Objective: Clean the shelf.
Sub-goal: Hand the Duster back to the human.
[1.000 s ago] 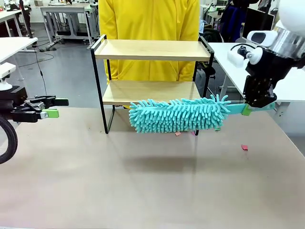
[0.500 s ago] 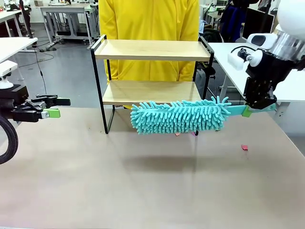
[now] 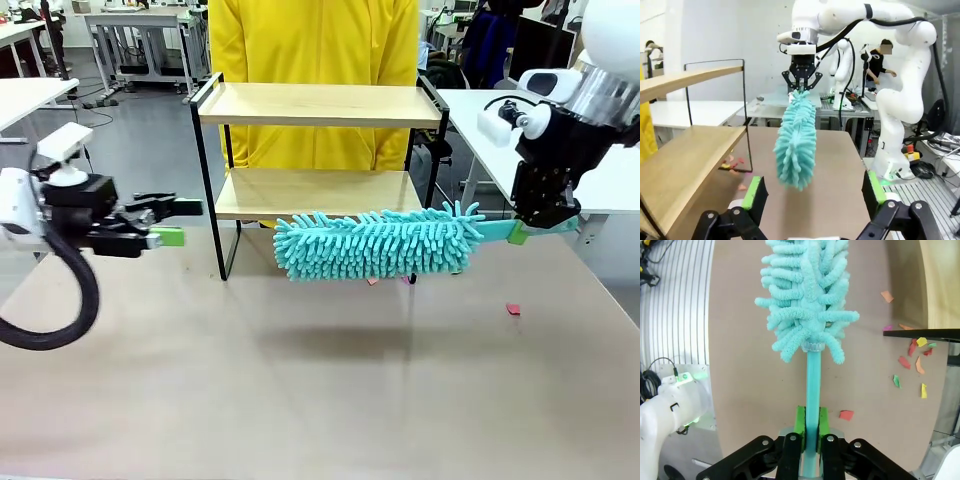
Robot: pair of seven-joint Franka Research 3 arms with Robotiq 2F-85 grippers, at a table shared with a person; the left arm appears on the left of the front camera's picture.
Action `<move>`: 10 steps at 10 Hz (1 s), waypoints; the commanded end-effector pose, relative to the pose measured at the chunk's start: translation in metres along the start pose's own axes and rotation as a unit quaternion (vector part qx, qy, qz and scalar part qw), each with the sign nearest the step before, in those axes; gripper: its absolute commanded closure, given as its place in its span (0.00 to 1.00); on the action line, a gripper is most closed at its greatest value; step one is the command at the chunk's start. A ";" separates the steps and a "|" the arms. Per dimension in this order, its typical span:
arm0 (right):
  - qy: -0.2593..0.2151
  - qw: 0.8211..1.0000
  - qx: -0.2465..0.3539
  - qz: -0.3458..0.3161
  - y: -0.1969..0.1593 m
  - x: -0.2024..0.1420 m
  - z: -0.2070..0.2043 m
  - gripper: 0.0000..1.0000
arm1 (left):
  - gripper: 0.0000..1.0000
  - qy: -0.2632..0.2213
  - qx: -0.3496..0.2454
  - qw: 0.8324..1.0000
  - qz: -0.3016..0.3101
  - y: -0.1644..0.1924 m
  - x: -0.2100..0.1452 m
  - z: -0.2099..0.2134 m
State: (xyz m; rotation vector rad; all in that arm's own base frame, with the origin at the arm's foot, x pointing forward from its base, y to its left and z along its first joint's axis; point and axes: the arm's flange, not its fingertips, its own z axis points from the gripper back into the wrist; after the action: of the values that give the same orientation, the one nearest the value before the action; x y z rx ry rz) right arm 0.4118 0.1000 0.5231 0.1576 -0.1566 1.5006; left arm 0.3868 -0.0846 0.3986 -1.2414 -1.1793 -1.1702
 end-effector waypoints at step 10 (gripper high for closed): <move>-0.004 1.000 0.000 -0.002 0.000 -0.001 0.003 0.87 | 0.00 -0.021 0.017 0.999 -0.029 0.039 -0.056 -0.114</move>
State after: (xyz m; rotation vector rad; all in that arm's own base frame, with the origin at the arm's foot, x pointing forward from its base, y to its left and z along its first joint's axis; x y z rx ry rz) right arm 0.4120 0.0997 0.5230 0.1577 -0.1561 1.4997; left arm 0.4150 -0.1885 0.3438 -1.2183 -1.2530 -1.1528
